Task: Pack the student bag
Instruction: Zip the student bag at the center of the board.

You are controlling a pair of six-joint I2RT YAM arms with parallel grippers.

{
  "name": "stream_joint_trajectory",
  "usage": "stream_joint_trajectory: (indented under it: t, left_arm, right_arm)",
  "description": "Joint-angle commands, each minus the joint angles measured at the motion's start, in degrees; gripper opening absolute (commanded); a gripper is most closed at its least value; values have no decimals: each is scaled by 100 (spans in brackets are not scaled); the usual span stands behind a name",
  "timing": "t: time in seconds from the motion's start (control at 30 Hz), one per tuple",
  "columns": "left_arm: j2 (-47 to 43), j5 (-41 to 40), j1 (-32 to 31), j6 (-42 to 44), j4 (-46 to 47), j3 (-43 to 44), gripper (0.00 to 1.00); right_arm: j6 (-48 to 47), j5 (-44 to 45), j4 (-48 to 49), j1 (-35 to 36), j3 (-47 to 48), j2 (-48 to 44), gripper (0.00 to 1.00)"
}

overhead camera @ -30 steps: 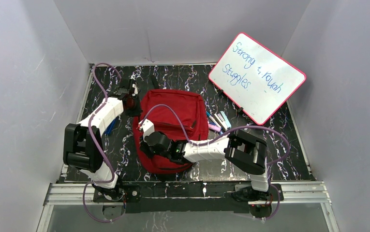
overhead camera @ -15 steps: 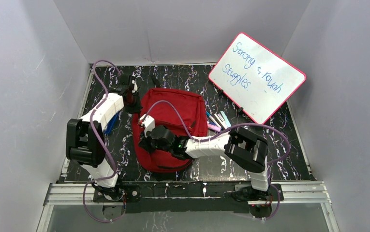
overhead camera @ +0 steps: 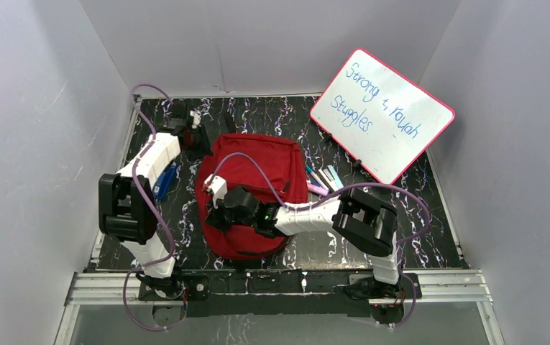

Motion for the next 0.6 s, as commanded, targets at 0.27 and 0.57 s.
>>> stream_joint_trajectory:
  t: [0.27, 0.57]
  left_arm:
    - [-2466, -1075, 1207, -797, -446, 12, 68]
    - [-3556, -814, 1218, -1072, -993, -856, 71]
  right_arm:
    - [-243, -1440, -461, -745, 1880, 1015, 1]
    - [-622, -1747, -1732, -1180, 3749, 1728, 35]
